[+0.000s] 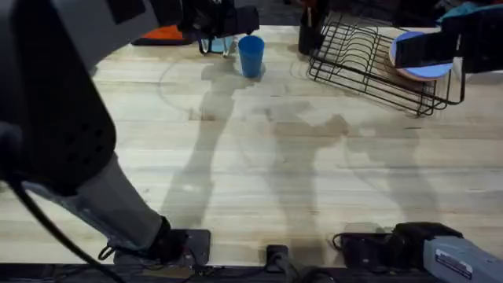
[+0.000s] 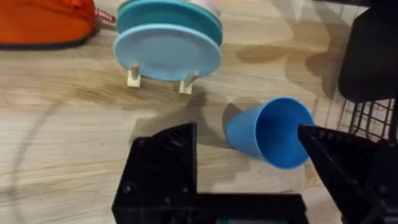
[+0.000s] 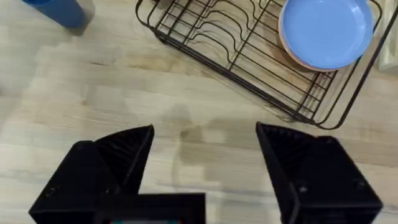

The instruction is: Pick up the cup on the table and put them onto the rack.

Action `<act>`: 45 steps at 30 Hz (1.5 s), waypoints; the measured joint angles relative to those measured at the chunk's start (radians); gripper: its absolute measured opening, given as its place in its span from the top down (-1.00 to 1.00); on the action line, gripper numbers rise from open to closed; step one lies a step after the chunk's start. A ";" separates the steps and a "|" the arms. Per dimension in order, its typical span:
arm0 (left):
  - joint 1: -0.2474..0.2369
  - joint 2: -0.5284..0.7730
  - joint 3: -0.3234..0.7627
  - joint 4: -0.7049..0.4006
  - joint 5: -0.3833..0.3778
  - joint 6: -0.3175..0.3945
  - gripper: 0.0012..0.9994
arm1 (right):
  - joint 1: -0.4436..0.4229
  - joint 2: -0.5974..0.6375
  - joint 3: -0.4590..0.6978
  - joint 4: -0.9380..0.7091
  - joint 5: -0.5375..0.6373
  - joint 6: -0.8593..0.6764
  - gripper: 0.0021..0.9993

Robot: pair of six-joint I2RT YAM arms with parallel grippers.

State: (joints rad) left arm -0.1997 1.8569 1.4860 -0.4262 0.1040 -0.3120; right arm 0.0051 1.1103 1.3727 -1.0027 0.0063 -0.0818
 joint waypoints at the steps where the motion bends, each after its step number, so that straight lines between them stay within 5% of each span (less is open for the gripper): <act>1: 0.000 0.010 0.000 0.001 0.004 -0.005 -0.99 | 0.000 0.000 0.000 0.000 0.000 0.000 -1.00; 19: 0.000 0.089 0.000 -0.024 0.012 -0.025 -0.94 | 0.000 0.000 0.000 -0.002 0.000 0.000 -1.00; 28: 0.000 0.090 0.000 -0.024 0.013 -0.027 -0.29 | 0.000 0.000 0.000 -0.002 0.000 0.000 -1.00; 35: 0.000 0.090 0.000 -0.022 0.017 -0.031 0.88 | 0.000 0.000 0.000 -0.002 0.000 0.000 -1.00; 40: 0.000 0.090 0.000 -0.008 0.046 -0.032 0.91 | 0.000 0.000 0.000 -0.002 0.000 0.000 -1.00; 45: 0.000 0.090 0.000 0.046 0.153 -0.032 0.91 | 0.000 0.000 0.000 -0.002 0.000 0.000 -1.00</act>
State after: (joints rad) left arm -0.1997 1.9469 1.4860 -0.3801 0.2566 -0.3441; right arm 0.0051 1.1101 1.3727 -1.0050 0.0063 -0.0818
